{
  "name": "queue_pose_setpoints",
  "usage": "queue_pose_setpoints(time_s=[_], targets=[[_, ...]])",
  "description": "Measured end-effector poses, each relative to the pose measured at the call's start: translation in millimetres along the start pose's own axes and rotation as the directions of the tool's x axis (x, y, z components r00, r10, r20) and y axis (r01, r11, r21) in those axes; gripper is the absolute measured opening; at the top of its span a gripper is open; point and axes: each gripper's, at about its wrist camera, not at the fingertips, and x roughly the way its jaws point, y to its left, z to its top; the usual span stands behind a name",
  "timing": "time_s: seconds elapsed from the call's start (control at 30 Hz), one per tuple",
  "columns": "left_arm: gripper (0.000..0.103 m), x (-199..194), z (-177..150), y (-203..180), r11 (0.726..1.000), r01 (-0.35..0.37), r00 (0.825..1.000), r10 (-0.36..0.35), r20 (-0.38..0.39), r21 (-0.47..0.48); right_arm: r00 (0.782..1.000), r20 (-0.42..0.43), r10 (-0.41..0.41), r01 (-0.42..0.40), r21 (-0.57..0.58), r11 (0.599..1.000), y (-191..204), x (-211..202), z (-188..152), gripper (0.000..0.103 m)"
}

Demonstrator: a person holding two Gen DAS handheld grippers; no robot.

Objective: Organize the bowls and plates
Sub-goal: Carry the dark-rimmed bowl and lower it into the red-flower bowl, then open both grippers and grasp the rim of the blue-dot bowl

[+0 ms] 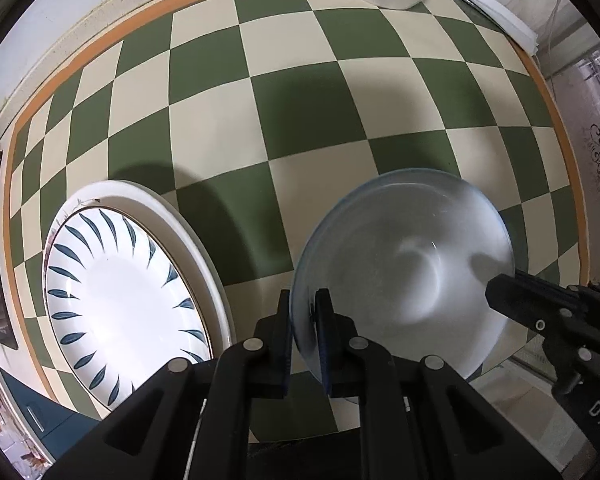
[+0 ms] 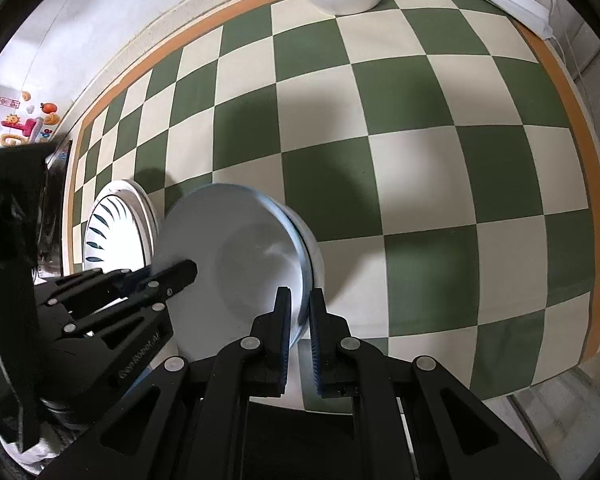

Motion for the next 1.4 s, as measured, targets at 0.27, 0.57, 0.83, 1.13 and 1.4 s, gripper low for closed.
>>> queue_pose_setpoints(time_s=[0.27,0.57,0.83,1.13,1.4], targets=[[0.012,-21.8,-8.8,9.2,0.999,0.051,0.999,-0.050,0.014,-0.020,0.999,-0.029,0.039,-0.039,0.010,0.999,-4.7,-4.3,1.1,0.013],[0.032,-104.8,22.6,15.3,0.988,0.148,0.973,-0.137,0.184,-0.048,0.982,0.087,0.167,-0.175,0.099,0.980,-32.0,-66.1,21.0,0.040],[0.033,-92.3,158.7,10.4,0.988,0.137,0.964,-0.116,0.241,-0.071,0.962,0.235,0.140,-0.178,0.151,0.972,-64.7,-88.9,121.8,0.048],[0.033,-30.1,275.4,2.5,0.986,0.141,0.980,-0.127,0.152,-0.085,0.976,0.211,0.058,-0.098,0.186,0.978,-92.6,-35.4,246.5,0.048],[0.018,25.2,305.4,-5.4,0.985,0.164,0.986,-0.162,0.049,-0.057,0.989,0.146,0.026,-0.056,0.201,0.978,-101.3,10.3,295.7,0.036]])
